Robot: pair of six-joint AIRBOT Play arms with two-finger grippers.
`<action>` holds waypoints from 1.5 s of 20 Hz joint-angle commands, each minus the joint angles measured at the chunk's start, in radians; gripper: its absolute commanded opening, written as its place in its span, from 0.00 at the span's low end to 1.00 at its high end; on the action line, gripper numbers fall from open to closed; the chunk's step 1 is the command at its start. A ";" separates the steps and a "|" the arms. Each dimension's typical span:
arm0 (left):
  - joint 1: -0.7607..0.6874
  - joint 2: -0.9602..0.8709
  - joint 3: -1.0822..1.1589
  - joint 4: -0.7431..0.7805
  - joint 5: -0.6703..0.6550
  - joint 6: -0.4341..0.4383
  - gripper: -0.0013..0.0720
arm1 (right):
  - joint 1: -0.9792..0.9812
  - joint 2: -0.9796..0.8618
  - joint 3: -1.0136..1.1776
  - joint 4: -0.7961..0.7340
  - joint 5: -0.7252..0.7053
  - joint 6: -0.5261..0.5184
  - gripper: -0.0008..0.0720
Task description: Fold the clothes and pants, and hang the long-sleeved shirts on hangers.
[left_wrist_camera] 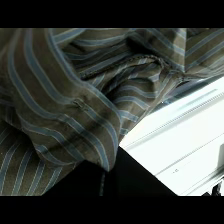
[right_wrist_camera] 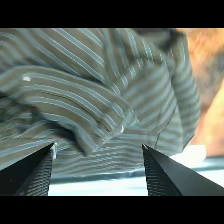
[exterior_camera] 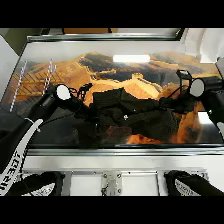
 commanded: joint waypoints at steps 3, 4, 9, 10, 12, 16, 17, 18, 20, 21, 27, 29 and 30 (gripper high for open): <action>0.000 -0.002 0.003 0.001 0.019 0.019 0.04 | 0.000 0.017 -0.145 0.099 -0.221 0.179 0.83; 0.000 -0.002 0.003 0.001 0.018 0.024 0.04 | -0.001 0.017 -0.145 0.104 -0.245 0.180 0.83; 0.000 -0.002 0.003 0.001 0.022 0.024 0.04 | -0.002 0.023 -0.144 0.104 -0.267 0.201 0.83; 0.000 -0.002 0.003 0.001 0.023 0.026 0.04 | -0.003 0.038 -0.144 0.103 -0.268 0.201 0.83; 0.000 -0.002 0.003 0.001 0.030 0.032 0.04 | -0.026 0.072 -0.144 0.104 -0.270 0.201 0.83; 0.000 -0.002 0.003 0.000 0.044 0.032 0.04 | -0.097 0.078 -0.144 0.133 -0.266 0.205 0.83; 0.000 -0.002 0.003 0.000 0.044 0.032 0.04 | -0.096 0.057 -0.144 0.129 -0.266 0.204 0.83; 0.000 -0.002 0.003 0.000 0.044 0.032 0.04 | -0.090 0.031 -0.144 0.132 -0.267 0.205 0.83; 0.000 -0.002 0.003 0.001 0.043 0.032 0.04 | -0.071 -0.023 -0.144 0.147 -0.296 0.204 0.83; 0.000 -0.002 0.003 0.001 0.043 0.032 0.04 | -0.065 -0.042 -0.144 0.177 -0.322 0.204 0.83; 0.000 -0.002 0.003 0.000 0.039 0.032 0.04 | -0.066 -0.096 -0.144 0.105 -0.259 0.133 0.83; 0.001 -0.002 0.004 0.001 0.021 0.032 0.04 | -0.066 -0.107 -0.143 0.036 -0.183 0.038 0.41; 0.013 -0.002 0.014 0.001 -0.007 0.033 0.04 | -0.068 -0.097 -0.134 0.022 -0.164 -0.017 0.17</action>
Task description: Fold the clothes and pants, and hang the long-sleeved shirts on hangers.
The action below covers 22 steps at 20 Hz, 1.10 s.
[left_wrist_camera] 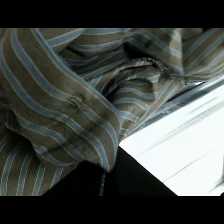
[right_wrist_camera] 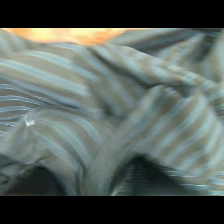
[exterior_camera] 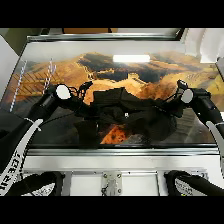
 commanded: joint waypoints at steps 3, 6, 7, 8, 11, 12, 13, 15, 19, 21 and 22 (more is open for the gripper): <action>0.082 0.000 0.164 -0.001 -0.209 0.007 0.04 | -0.001 0.040 0.153 -0.092 0.231 -0.252 0.04; 0.106 0.000 0.362 0.000 -0.367 0.006 0.04 | 0.003 0.079 0.395 -0.092 0.502 -0.280 0.04; 0.095 0.006 0.395 0.001 -0.407 0.006 0.04 | 0.008 0.091 0.450 -0.090 0.574 -0.276 0.04; 0.080 0.017 0.404 0.000 -0.431 0.006 0.04 | 0.011 0.106 0.475 -0.092 0.619 -0.277 0.04; 0.021 0.083 0.313 0.002 -0.445 0.006 0.04 | 0.041 0.154 0.456 -0.093 0.732 -0.269 0.04; 0.002 0.113 0.249 0.001 -0.441 0.006 0.04 | 0.054 0.183 0.432 -0.093 0.731 -0.268 0.04; -0.015 0.148 0.171 0.001 -0.431 0.006 0.04 | 0.062 0.211 0.406 -0.093 0.731 -0.264 0.04; -0.032 0.201 0.039 0.000 -0.403 0.006 0.04 | 0.068 0.263 0.352 -0.092 0.729 -0.246 0.04; -0.031 0.185 -0.022 0.000 -0.248 -0.010 0.04 | 0.067 0.283 0.297 -0.092 0.697 -0.246 0.04; -0.021 0.107 0.047 0.003 -0.188 0.006 0.04 | 0.067 0.267 0.297 -0.090 0.649 -0.246 0.04; 0.001 0.063 0.102 0.003 -0.155 0.006 0.04 | 0.067 0.258 0.297 -0.089 0.631 -0.246 0.04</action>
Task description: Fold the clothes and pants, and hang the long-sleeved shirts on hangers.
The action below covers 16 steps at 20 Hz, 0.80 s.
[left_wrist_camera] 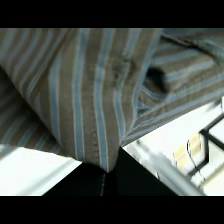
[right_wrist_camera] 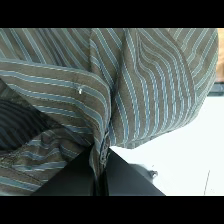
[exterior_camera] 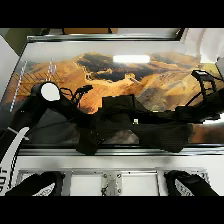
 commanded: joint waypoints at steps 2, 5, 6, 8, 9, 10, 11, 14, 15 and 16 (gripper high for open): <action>0.106 -0.153 0.207 -0.006 0.175 -0.035 0.63 | 0.002 -0.023 -0.013 0.005 -0.058 0.003 0.04; 0.230 -0.182 0.332 -0.006 0.192 -0.138 0.79 | 0.002 -0.033 -0.013 0.005 -0.058 -0.004 0.04; 0.240 -0.162 0.315 -0.003 0.183 -0.138 0.79 | 0.002 -0.034 -0.013 0.005 -0.058 -0.005 0.04; 0.217 -0.070 0.197 -0.003 0.184 -0.130 0.79 | 0.002 -0.034 -0.013 0.005 -0.059 -0.005 0.04; 0.195 -0.020 0.127 -0.003 0.190 -0.126 0.79 | 0.002 -0.034 -0.013 0.005 -0.061 -0.005 0.04; 0.169 0.035 0.050 -0.003 0.197 -0.122 0.79 | 0.002 -0.034 -0.013 0.005 -0.066 -0.004 0.04; 0.143 0.085 -0.020 -0.003 0.198 -0.123 0.79 | 0.002 -0.034 -0.013 0.005 -0.066 -0.005 0.04; 0.058 0.235 -0.235 -0.003 0.220 -0.180 0.79 | 0.002 -0.034 -0.013 0.005 -0.066 -0.004 0.04; 0.028 0.277 -0.296 -0.003 0.240 -0.206 0.79 | 0.002 -0.034 -0.013 0.005 -0.069 -0.004 0.04; -0.004 0.319 -0.356 -0.002 0.269 -0.236 0.79 | 0.002 -0.034 -0.013 0.005 -0.078 -0.004 0.04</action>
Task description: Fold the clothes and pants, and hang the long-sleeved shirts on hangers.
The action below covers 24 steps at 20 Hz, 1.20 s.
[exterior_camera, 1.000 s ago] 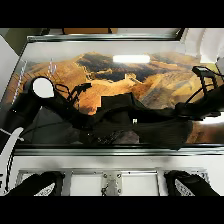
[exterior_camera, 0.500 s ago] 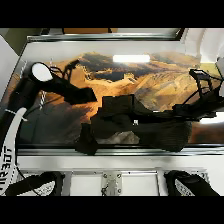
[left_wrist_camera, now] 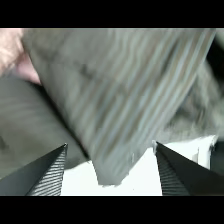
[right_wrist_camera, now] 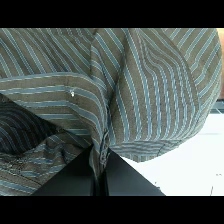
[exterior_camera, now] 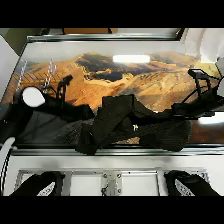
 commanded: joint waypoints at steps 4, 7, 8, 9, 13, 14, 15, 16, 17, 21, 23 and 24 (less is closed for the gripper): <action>-0.187 0.231 -0.347 -0.002 0.227 -0.188 0.79 | 0.001 0.000 0.000 0.001 -0.020 0.000 0.04; -0.221 0.239 -0.396 -0.002 0.322 -0.205 0.79 | 0.001 0.000 0.000 0.001 -0.019 0.000 0.04; -0.204 0.240 -0.388 -0.001 0.329 -0.204 0.79 | 0.001 0.000 0.000 0.001 -0.019 0.000 0.05; -0.168 0.240 -0.368 0.001 0.325 -0.199 0.79 | 0.001 0.000 0.000 0.001 -0.019 0.000 0.05; 0.029 0.240 -0.241 0.001 0.252 -0.076 0.79 | 0.001 0.000 0.000 0.001 -0.018 0.000 0.05; 0.081 0.234 -0.206 0.003 0.235 -0.035 0.79 | 0.001 0.000 0.000 0.001 -0.018 0.000 0.05; 0.131 0.216 -0.169 0.003 0.221 0.009 0.79 | 0.001 0.000 0.000 0.001 -0.018 0.000 0.05; 0.185 0.183 -0.122 0.003 0.206 0.050 0.79 | 0.001 0.000 0.000 0.001 -0.018 0.000 0.05; 0.238 0.140 -0.071 0.011 0.192 0.084 0.79 | 0.001 0.000 0.000 0.001 -0.018 0.000 0.05; 0.359 -0.060 0.144 0.320 0.157 0.097 0.79 | 0.001 0.000 0.000 0.001 -0.018 0.000 0.05; 0.373 -0.159 0.219 0.512 0.161 0.093 0.79 | 0.001 0.000 0.000 0.001 -0.018 0.000 0.05; 0.373 -0.202 0.241 0.590 0.169 0.088 0.79 | 0.001 0.000 0.000 0.001 -0.018 0.000 0.05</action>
